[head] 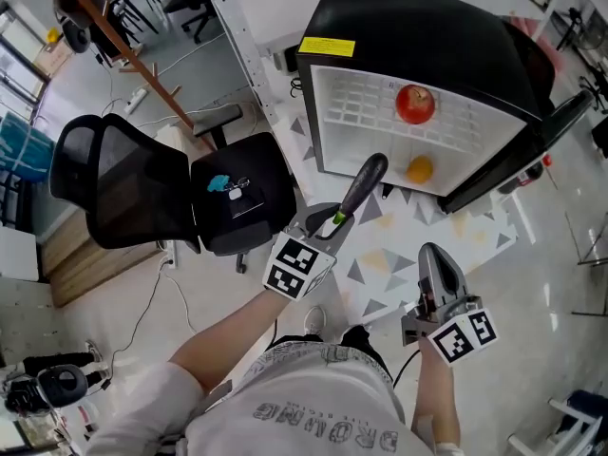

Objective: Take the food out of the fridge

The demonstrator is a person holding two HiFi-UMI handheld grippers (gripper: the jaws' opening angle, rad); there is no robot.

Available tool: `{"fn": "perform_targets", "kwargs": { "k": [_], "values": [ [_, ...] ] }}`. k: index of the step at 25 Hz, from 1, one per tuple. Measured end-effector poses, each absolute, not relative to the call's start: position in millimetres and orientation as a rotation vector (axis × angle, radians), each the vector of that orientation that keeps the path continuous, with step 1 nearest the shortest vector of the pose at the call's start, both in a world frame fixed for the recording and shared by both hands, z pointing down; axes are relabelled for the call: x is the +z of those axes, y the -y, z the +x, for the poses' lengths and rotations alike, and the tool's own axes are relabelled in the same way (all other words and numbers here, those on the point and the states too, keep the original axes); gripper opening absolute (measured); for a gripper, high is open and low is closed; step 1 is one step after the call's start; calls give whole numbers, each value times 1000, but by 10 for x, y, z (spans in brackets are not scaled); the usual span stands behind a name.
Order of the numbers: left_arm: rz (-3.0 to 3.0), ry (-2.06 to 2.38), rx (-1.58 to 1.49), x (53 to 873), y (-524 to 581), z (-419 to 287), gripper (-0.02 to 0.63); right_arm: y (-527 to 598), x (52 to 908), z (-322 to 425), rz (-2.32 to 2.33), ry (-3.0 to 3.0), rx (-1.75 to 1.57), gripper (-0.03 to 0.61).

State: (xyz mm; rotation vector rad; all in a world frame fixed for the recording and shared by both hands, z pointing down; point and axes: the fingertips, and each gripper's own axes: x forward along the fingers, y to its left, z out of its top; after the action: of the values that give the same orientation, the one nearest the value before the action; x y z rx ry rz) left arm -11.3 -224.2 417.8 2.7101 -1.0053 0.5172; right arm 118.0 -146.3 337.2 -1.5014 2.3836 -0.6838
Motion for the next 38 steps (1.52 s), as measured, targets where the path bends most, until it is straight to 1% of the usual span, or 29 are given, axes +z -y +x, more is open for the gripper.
{"fn": "perform_targets", "kwargs": {
  "k": [21, 38],
  "values": [
    [2791, 1076, 316, 3342, 1976, -355, 117, 1366, 3173, 1158, -1488, -2408, -616, -11],
    [2792, 1152, 252, 3234, 2001, -565, 117, 1477, 3149, 1097, -1453, -2460, -610, -11]
  ]
}}
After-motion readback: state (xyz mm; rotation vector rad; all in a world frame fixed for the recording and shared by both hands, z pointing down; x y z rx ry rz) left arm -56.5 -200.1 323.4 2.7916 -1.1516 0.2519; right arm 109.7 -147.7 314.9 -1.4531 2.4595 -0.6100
